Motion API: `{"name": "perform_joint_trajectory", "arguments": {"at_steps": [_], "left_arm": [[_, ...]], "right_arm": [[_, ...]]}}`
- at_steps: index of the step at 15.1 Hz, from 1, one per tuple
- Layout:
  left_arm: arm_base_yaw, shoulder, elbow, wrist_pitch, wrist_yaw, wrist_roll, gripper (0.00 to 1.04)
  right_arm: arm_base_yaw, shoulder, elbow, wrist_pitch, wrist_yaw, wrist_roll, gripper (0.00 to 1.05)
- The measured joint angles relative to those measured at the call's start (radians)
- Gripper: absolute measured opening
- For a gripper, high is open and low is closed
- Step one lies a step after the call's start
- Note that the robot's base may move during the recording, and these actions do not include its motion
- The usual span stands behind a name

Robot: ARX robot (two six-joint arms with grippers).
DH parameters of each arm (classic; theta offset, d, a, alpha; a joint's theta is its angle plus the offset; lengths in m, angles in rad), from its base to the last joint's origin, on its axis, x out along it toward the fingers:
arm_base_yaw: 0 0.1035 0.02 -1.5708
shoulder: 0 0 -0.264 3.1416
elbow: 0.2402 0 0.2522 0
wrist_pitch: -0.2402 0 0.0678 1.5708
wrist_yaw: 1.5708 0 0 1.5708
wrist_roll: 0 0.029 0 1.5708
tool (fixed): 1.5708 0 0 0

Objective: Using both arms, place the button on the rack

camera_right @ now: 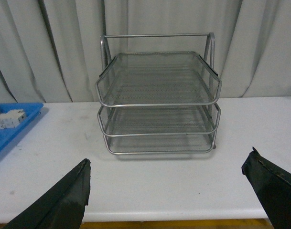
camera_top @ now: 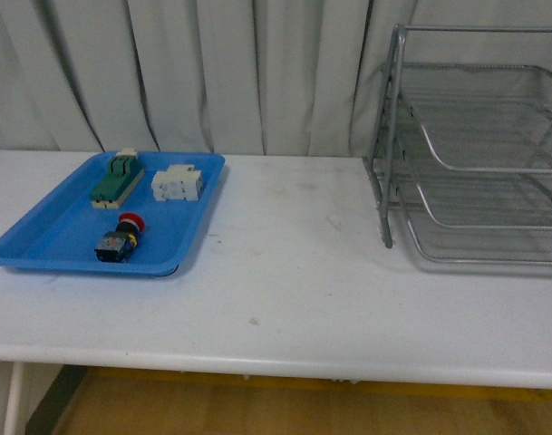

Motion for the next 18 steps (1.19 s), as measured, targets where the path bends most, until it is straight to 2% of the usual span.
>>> {"name": "perform_joint_trajectory", "arguments": {"at_steps": [18], "left_arm": [[0.000, 0.000, 0.000, 0.000, 0.000, 0.000, 0.98]], "right_arm": [[0.000, 0.000, 0.000, 0.000, 0.000, 0.000, 0.98]]}}
